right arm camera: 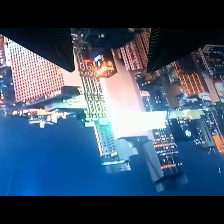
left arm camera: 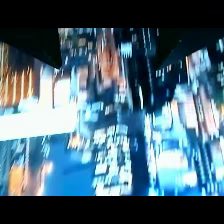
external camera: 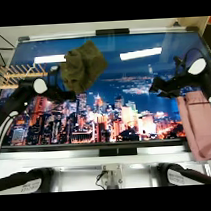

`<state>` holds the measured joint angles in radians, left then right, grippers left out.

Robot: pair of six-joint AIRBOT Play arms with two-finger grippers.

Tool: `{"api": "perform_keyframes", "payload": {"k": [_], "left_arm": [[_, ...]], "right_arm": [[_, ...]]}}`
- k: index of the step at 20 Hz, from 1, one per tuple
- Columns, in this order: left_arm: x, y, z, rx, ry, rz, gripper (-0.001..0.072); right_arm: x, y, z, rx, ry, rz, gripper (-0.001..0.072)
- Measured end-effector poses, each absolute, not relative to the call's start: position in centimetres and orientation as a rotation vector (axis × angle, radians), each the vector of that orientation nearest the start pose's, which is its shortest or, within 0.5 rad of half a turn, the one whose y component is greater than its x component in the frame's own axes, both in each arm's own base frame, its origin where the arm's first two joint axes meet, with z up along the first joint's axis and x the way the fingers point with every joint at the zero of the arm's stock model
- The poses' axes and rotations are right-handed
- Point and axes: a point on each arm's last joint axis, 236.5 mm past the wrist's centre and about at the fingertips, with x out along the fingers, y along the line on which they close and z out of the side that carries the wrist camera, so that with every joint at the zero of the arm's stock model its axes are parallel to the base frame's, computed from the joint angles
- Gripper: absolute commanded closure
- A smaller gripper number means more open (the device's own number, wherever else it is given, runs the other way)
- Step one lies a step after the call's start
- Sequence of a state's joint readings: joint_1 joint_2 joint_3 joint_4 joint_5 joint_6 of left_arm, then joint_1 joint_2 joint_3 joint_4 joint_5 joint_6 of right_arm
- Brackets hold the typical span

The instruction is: Fold the shirts.

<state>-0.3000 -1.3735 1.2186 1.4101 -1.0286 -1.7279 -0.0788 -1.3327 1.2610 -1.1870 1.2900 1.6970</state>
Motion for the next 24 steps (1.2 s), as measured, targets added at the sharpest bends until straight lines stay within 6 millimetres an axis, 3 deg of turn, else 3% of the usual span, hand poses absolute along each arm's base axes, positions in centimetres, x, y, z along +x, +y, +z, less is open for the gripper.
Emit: {"api": "perform_keyframes", "payload": {"k": [3,5,9,12,16,17,18,19,21,23,24], "left_arm": [[44.2,-15.0,2.6,-0.226,1.063,-0.200,-0.0013],[46.0,-13.8,2.7,-0.303,1.021,-0.149,-0.0013],[47.8,-11.3,-1.1,-0.473,1.079,-0.038,-0.0013],[48.7,-11.7,-4.4,-0.588,1.146,-0.020,-0.0013],[49.8,-13.6,-7.8,-0.708,1.196,-0.045,-0.0013],[50.2,-14.1,-8.3,-0.737,1.194,-0.049,0.0039],[50.8,-14.4,-8.4,-0.763,1.175,-0.052,0.0320],[51.2,-14.7,-8.7,-0.785,1.164,-0.050,0.0669],[51.8,-15.2,-8.7,-0.824,1.146,-0.055,0.0662],[52.7,-15.9,-7.2,-0.865,1.110,-0.082,0.0663],[53.3,-16.4,-5.4,-0.858,1.076,-0.120,0.0663]], "right_arm": [[39.0,5.4,3.3,0.500,1.321,0.085,0.0135],[39.2,5.4,3.3,0.501,1.313,0.084,0.0135],[39.4,5.3,3.4,0.502,1.305,0.083,0.0134],[39.4,5.4,3.4,0.504,1.303,0.084,0.0134],[39.4,5.4,3.4,0.505,1.305,0.085,0.0134],[39.4,5.4,3.4,0.505,1.305,0.085,0.0135],[39.4,5.4,3.4,0.505,1.306,0.085,0.0134],[39.3,5.4,3.4,0.505,1.306,0.086,0.0135],[39.5,5.4,3.4,0.506,1.298,0.085,0.0135],[40.0,5.3,3.5,0.507,1.277,0.081,0.0135],[40.3,5.2,3.7,0.507,1.263,0.080,0.0135]]}}
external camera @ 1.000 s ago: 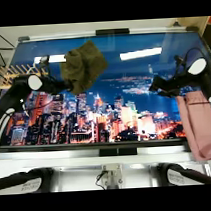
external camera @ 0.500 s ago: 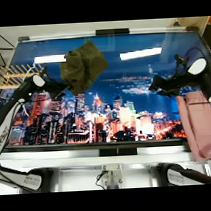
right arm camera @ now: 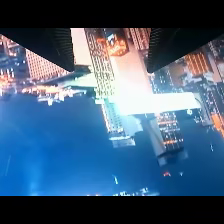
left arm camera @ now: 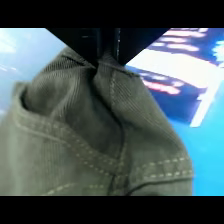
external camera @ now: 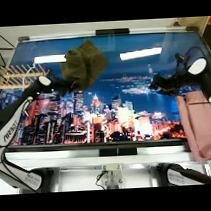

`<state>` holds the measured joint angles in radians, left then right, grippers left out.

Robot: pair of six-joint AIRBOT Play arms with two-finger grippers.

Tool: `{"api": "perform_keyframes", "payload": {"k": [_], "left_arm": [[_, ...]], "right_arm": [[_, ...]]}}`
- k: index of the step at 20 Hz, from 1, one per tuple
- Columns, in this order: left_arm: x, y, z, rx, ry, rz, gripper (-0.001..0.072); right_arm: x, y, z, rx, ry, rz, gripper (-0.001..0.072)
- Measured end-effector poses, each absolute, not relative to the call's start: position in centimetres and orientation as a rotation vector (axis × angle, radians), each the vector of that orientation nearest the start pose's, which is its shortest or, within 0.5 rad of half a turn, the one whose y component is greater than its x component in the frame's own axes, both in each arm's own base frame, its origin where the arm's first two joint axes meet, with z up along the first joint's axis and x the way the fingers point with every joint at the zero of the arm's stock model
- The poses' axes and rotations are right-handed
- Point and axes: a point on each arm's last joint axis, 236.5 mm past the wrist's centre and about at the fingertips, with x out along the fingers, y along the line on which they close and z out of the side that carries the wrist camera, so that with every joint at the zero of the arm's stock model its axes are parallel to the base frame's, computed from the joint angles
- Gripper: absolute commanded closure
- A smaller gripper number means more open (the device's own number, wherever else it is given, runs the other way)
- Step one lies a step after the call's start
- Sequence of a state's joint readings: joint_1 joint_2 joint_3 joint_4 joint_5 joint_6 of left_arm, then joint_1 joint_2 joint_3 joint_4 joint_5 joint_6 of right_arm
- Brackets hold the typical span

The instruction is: Fold the shirts.

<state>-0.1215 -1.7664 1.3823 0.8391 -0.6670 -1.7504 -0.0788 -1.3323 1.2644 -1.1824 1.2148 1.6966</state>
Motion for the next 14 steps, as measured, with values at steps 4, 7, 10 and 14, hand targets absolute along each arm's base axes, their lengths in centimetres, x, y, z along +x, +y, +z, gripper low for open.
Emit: {"api": "perform_keyframes", "payload": {"k": [4,7,10,14], "left_arm": [[53.8,-19.6,8.9,-0.672,0.816,-0.386,0.0663],[49.1,-23.0,21.7,-0.538,0.597,-0.582,0.0663],[42.7,-26.8,29.1,-0.475,0.476,-0.738,0.0663],[35.7,-33.8,27.7,-0.458,0.564,-0.904,0.0663]], "right_arm": [[40.8,5.1,6.5,0.457,1.214,0.114,0.0135],[40.6,4.2,11.7,0.360,1.116,0.129,0.0135],[38.9,2.5,18.5,0.250,0.957,0.096,0.0135],[34.4,0.7,25.6,0.156,0.784,0.034,0.0135]]}}
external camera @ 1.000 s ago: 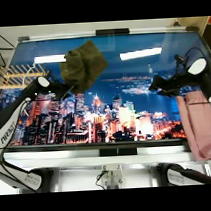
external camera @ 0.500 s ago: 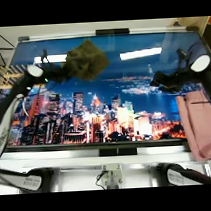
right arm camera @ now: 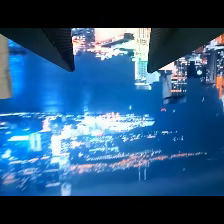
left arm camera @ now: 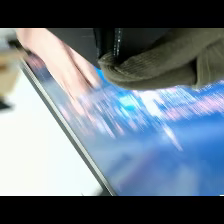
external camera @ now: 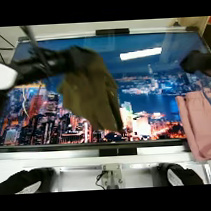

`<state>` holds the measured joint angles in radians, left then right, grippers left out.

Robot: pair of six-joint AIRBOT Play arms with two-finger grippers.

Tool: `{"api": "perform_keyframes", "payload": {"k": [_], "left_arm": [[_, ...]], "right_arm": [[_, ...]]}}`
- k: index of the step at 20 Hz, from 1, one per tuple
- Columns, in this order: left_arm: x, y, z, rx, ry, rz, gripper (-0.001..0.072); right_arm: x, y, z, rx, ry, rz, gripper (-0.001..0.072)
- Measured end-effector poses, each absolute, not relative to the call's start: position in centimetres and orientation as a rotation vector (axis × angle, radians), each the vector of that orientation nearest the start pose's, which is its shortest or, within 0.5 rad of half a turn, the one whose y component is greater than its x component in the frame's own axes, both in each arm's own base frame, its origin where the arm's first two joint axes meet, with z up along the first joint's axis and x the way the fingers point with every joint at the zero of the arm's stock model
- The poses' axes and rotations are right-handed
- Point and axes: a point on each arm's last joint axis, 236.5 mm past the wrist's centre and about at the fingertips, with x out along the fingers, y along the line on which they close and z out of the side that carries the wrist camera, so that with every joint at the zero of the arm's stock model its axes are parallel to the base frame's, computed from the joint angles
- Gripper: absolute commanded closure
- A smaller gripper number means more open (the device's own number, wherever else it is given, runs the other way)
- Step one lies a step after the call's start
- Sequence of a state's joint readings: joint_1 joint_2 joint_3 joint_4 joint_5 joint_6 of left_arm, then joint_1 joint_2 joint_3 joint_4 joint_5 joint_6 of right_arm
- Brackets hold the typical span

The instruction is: Fold the shirts.

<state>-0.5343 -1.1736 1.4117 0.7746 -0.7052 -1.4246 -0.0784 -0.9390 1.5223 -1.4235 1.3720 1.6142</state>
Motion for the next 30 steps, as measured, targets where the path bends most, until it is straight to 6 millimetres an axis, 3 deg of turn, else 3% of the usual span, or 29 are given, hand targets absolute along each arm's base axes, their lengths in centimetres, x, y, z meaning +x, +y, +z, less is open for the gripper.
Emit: {"api": "perform_keyframes", "payload": {"k": [3,7,8,9,10,12,14,16,18,20,21,22,23,24,25,27,30], "left_arm": [[32.8,-38.8,22.6,-0.440,0.673,-0.957,0.0664],[32.9,-44.3,14.8,-0.479,0.791,-0.909,0.0660],[33.6,-45.1,12.9,-0.492,0.818,-0.882,0.0602],[34.2,-45.7,11.5,-0.503,0.836,-0.861,0.0343],[34.9,-46.1,10.5,-0.513,0.853,-0.844,-0.0013],[36.4,-45.8,9.2,-0.526,0.887,-0.816,-0.0013],[37.9,-44.2,9.1,-0.489,0.921,-0.819,-0.0013],[39.2,-40.7,8.9,-0.430,0.990,-0.817,-0.0001],[39.8,-35.5,8.3,-0.366,1.092,-0.789,0.0244],[38.9,-29.2,6.7,-0.290,1.234,-0.723,0.0228],[38.0,-26.4,5.7,-0.267,1.302,-0.683,0.0117],[36.5,-24.0,4.6,-0.261,1.376,-0.646,0.0068],[34.4,-22.4,3.3,-0.270,1.451,-0.623,0.0069],[32.4,-21.4,2.0,-0.282,1.514,-0.604,0.0068],[30.3,-21.0,0.7,-0.309,1.567,-0.593,0.0069],[26.4,-21.9,-1.9,-0.386,1.631,-0.595,0.0069],[22.8,-24.1,-4.8,-0.447,1.660,-0.616,0.0068]], "right_arm": [[31.0,0.2,27.7,0.130,0.750,0.011,0.0135],[29.2,0.2,26.3,0.145,0.814,-0.005,0.0135],[29.3,0.2,25.4,0.151,0.838,-0.009,0.0135],[29.6,0.1,24.1,0.157,0.875,-0.014,0.0134],[29.9,0.1,22.6,0.163,0.913,-0.018,0.0134],[31.0,0.1,19.2,0.178,0.995,-0.023,0.0134],[32.4,0.5,15.6,0.200,1.080,-0.009,0.0134],[33.4,1.4,12.2,0.217,1.169,0.031,0.0134],[33.9,2.3,9.0,0.218,1.266,0.087,0.0134],[33.2,2.9,6.2,0.201,1.383,0.140,0.0135],[32.6,2.9,5.0,0.190,1.440,0.158,0.0135],[31.8,3.0,3.9,0.186,1.489,0.170,0.0135],[30.8,3.2,2.8,0.186,1.536,0.185,0.0134],[29.3,3.6,1.6,0.194,1.592,0.209,0.0129],[27.7,4.2,0.4,0.205,1.644,0.239,0.0029],[24.2,5.4,-1.6,0.225,1.738,0.313,0.0027],[20.0,6.6,-3.7,0.259,1.835,0.384,0.0027]]}}
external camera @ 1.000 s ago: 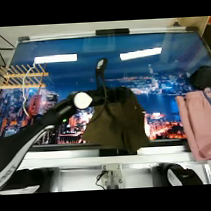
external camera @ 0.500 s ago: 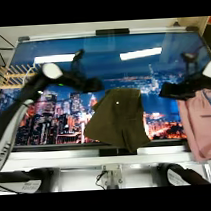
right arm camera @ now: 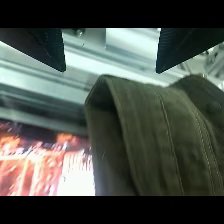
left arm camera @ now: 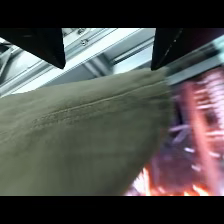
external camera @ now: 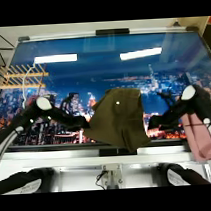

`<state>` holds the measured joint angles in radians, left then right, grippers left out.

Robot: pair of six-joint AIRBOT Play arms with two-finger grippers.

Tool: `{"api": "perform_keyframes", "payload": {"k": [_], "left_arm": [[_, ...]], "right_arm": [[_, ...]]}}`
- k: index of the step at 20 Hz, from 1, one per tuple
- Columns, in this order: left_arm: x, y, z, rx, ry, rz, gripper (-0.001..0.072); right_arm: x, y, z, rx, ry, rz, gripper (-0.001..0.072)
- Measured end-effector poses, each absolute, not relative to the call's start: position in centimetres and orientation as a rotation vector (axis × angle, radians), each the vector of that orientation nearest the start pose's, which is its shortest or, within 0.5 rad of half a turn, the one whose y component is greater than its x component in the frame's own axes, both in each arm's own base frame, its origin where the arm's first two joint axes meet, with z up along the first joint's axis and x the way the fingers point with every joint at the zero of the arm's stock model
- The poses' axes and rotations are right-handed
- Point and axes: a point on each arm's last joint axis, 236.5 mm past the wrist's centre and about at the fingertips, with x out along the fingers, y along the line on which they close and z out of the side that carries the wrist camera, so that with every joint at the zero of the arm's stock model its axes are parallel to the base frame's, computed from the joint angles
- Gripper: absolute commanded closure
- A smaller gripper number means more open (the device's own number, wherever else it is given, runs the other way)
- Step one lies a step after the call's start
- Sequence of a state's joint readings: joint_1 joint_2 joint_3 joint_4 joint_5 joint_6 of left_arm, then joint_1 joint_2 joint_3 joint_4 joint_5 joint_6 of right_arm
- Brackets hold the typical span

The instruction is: Fold the shirts.

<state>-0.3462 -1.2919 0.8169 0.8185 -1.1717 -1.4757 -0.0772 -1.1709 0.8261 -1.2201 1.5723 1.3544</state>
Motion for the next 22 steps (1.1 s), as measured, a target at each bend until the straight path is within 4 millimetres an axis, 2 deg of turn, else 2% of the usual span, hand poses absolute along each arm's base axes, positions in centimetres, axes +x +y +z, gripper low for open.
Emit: {"api": "perform_keyframes", "payload": {"k": [2,4,7,9,11,12,13,14,15,17,19,21,22], "left_arm": [[21.2,-25.4,-5.9,-0.445,1.665,-0.634,0.0069],[20.9,-26.3,-6.7,-0.444,1.637,-0.631,0.0069],[20.9,-27.2,-7.7,-0.447,1.614,-0.618,0.0081],[21.5,-27.4,-8.2,-0.463,1.593,-0.587,0.0135],[22.2,-27.5,-8.8,-0.475,1.572,-0.560,0.0317],[22.6,-27.5,-8.9,-0.480,1.559,-0.546,0.0383],[23.0,-27.5,-9.1,-0.491,1.549,-0.531,0.0486],[23.3,-27.5,-9.2,-0.495,1.539,-0.522,0.0584],[23.5,-27.5,-9.2,-0.499,1.529,-0.517,0.0661],[24.2,-27.6,-8.9,-0.501,1.503,-0.518,0.0663],[25.3,-27.8,-7.5,-0.487,1.452,-0.553,0.0664],[26.8,-27.9,-4.8,-0.455,1.381,-0.610,0.0664],[27.9,-27.9,-2.9,-0.437,1.331,-0.637,0.0664]], "right_arm": [[18.1,7.1,-4.6,0.281,1.877,0.409,0.0027],[16.9,7.5,-5.2,0.299,1.903,0.422,0.0027],[16.2,8.6,-6.2,0.360,1.896,0.434,0.0028],[16.3,9.5,-6.9,0.411,1.871,0.437,0.0029],[16.5,10.3,-7.6,0.428,1.849,0.433,0.0035],[16.6,10.7,-7.9,0.428,1.837,0.431,0.0084],[16.9,11.1,-8.3,0.425,1.821,0.423,0.0355],[17.3,11.5,-8.6,0.420,1.804,0.411,0.0570],[17.6,11.8,-8.9,0.418,1.789,0.395,0.0574],[18.4,12.2,-9.1,0.420,1.762,0.362,0.0574],[19.8,12.6,-8.2,0.404,1.711,0.370,0.0575],[22.3,12.9,-5.8,0.374,1.615,0.399,0.0574],[23.9,13.0,-3.7,0.354,1.541,0.420,0.0575]]}}
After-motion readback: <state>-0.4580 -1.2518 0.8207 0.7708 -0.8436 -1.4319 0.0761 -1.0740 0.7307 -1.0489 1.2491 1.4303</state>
